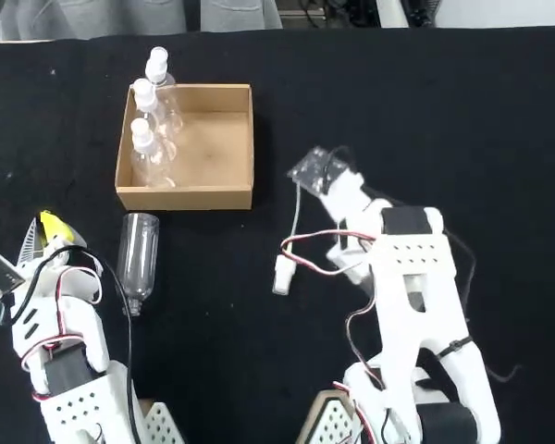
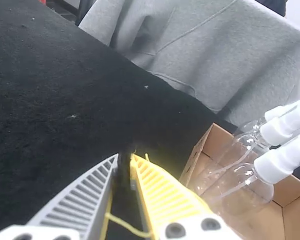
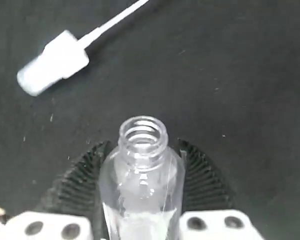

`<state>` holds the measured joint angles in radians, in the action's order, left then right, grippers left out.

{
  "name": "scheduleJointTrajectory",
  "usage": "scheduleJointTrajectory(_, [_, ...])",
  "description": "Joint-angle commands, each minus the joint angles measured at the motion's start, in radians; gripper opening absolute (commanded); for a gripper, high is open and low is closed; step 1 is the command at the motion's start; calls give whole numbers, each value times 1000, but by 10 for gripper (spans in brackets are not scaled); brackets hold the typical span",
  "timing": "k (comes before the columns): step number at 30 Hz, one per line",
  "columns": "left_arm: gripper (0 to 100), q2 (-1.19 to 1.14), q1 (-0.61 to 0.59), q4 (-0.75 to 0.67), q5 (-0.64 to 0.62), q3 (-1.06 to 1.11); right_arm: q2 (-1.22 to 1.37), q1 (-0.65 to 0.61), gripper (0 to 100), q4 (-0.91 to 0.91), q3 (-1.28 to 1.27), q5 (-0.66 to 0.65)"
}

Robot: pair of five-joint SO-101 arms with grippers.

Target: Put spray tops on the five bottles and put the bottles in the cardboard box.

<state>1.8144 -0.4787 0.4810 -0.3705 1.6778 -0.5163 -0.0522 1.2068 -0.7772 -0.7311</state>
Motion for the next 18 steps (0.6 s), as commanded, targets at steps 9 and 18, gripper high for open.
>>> scheduleJointTrajectory(9, [31, 6, 16, -15, 11, 22, -45, -25, 64, 6, 197, 206])
scheduleJointTrajectory(18, [30, 6, 15, -15, 57, 22, -45, -121, 64, -8, 208, 342])
